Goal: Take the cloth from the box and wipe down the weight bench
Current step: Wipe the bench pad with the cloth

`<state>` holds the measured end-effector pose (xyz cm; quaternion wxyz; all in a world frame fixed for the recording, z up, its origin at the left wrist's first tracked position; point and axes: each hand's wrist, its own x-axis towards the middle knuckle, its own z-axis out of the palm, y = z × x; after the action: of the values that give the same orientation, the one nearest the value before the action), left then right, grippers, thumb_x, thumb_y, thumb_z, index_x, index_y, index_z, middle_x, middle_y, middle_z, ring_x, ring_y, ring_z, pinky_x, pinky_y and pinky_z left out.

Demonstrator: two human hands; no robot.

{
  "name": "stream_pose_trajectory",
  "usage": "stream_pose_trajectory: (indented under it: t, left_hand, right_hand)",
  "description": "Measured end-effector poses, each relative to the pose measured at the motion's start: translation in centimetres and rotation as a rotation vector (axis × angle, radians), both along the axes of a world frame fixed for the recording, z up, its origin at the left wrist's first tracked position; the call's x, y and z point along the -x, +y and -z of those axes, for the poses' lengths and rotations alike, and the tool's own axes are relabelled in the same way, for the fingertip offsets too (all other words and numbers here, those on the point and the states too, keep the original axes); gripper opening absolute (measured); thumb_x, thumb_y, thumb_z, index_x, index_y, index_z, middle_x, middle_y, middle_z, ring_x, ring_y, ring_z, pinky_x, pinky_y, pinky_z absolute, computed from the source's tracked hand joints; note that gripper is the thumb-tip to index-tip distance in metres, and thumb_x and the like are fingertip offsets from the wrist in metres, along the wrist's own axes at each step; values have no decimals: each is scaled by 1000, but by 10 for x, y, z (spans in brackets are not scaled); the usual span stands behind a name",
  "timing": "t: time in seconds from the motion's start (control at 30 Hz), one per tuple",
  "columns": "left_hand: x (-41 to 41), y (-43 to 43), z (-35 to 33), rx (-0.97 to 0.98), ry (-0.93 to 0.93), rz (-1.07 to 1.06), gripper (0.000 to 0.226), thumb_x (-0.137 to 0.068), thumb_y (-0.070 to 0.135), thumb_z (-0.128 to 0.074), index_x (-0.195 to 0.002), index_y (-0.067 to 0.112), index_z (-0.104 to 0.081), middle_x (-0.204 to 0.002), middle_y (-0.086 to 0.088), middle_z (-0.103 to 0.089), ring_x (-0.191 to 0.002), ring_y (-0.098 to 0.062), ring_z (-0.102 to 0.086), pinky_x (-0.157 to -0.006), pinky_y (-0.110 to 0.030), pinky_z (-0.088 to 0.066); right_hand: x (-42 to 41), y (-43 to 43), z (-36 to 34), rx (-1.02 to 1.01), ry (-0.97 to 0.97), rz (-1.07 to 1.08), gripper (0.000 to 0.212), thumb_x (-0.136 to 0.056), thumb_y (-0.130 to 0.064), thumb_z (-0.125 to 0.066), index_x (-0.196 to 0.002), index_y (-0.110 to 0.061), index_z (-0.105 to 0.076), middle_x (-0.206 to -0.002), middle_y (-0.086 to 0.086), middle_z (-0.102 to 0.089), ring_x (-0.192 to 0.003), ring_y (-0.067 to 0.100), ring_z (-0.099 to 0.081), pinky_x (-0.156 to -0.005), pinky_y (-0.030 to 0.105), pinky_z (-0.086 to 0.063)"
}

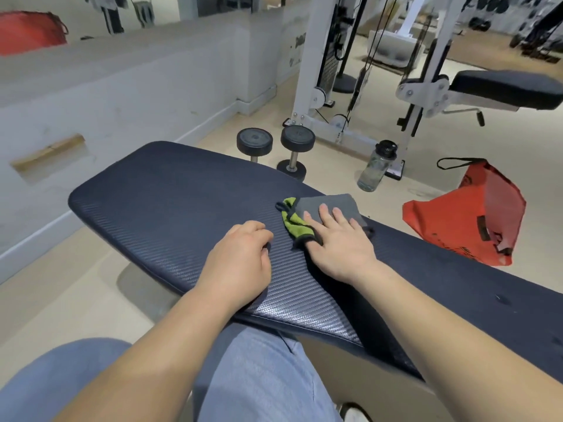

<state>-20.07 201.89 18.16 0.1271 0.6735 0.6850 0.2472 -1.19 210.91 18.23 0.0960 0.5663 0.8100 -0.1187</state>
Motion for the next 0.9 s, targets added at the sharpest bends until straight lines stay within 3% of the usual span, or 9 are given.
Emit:
stream_pose_trajectory:
  t: [0.17,0.23,0.43,0.63,0.77,0.9]
  left_hand:
    - [9,2,3,25,-10,-34,26,-85,6,-49,-97,19,-69,-112,5,-67,-106,-24,-58,-82,-44,-56]
    - [13,3,3,22,-27,-42,25,-84,4,-49,-89,20,-68,-103,6,-67,-101,-23,-59,-79,-43,-55]
    - [23,6,2,-25,-29,-71,31,-88,5,-52,-106,20,-73,-110,2,-70,-104,-25,-62,-84,-44,-56]
    - [27,0,-4,0,-13,-87,28,-92,13,-53,-111,21,-71,-116,5,-68,-110,-22,-60,-89,-43,-55]
    - [29,-4,-6,-44,-9,-104,28,-89,12,-56,-112,20,-71,-115,4,-69,-109,-24,-61,-88,-41,-55]
    - [17,-5,-4,-118,-5,-39,36,-84,1,-57,-112,16,-73,-113,4,-71,-105,-25,-63,-86,-40,-57]
  right_hand:
    - [-3,-85,-15,81,17,-257,86,-80,-56,-7,-166,-47,-8,-178,-4,7,-165,22,8,-133,44,3]
    - [-5,-93,-17,93,0,-292,86,-80,-57,-5,-165,-49,-6,-177,-8,9,-164,19,10,-133,41,5]
    - [28,-3,-6,10,21,-163,64,-105,-51,-29,-166,-49,-10,-179,-6,2,-165,20,2,-133,45,-3]
    - [77,58,4,28,28,-4,64,-106,-56,-24,-167,-43,-10,-179,-1,2,-165,28,3,-132,53,-1]
    - [56,24,-4,13,30,-173,65,-105,-47,-33,-167,-43,-13,-179,1,-1,-165,26,1,-132,49,-2]
    - [-1,-68,-11,75,80,-377,69,-98,-43,-41,-164,-45,-23,-179,-1,-7,-165,25,-2,-132,45,2]
